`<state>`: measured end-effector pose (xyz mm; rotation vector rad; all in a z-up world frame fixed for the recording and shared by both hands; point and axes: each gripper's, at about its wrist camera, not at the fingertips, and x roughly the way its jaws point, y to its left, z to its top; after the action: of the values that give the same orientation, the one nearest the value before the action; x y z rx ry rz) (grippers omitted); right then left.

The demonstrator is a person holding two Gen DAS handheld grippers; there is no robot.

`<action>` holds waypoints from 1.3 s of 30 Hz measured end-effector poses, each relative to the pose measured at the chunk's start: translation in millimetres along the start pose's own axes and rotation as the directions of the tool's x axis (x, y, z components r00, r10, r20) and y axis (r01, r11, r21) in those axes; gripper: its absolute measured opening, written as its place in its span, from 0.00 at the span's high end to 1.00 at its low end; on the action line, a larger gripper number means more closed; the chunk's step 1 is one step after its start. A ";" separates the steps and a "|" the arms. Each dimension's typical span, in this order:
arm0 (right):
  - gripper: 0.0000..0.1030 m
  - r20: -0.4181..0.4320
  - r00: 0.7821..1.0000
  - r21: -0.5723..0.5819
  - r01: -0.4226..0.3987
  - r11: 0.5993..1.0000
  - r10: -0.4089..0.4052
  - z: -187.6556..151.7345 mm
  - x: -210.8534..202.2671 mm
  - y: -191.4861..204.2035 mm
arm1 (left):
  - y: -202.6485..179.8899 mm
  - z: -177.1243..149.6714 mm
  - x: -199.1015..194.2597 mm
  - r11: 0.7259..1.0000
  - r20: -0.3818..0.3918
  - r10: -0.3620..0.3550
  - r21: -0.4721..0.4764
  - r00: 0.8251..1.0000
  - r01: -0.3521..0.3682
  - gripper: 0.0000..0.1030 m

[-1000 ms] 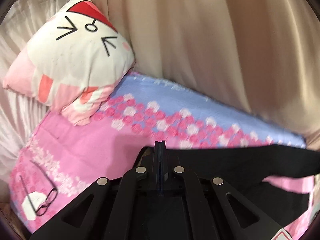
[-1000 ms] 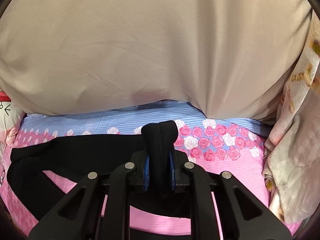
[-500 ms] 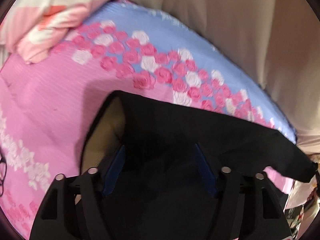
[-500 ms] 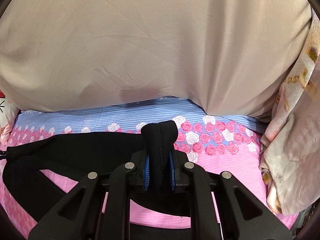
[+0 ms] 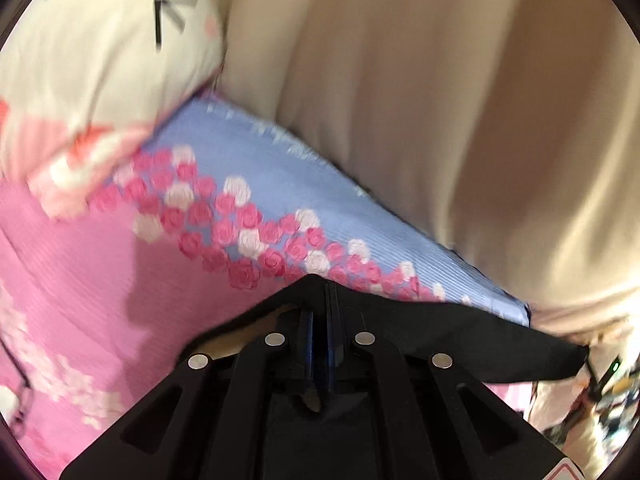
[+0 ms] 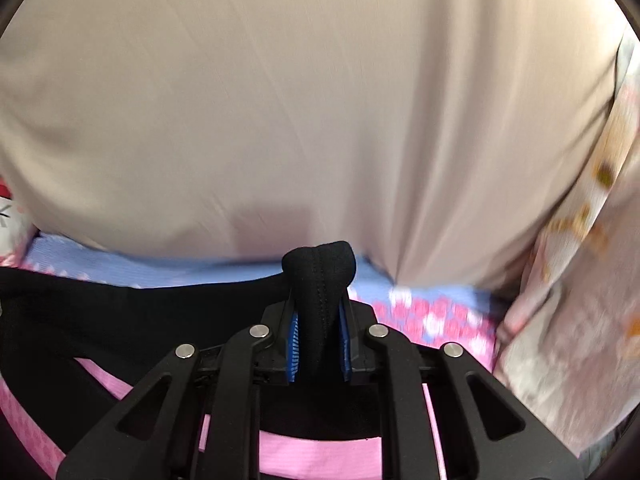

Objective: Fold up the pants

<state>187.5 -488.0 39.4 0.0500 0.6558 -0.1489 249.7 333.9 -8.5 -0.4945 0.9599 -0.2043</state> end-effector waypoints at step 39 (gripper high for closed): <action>0.41 -0.378 0.916 0.721 0.199 0.663 0.136 -240.8 2.1 -87.5 | 93.6 -176.2 -10.0 0.954 -0.228 0.291 -0.001 0.929 -0.299 0.90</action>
<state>30.3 -552.3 -152.4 0.9091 0.9779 -0.4535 94.4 364.2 -130.4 -0.3579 1.2497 0.0304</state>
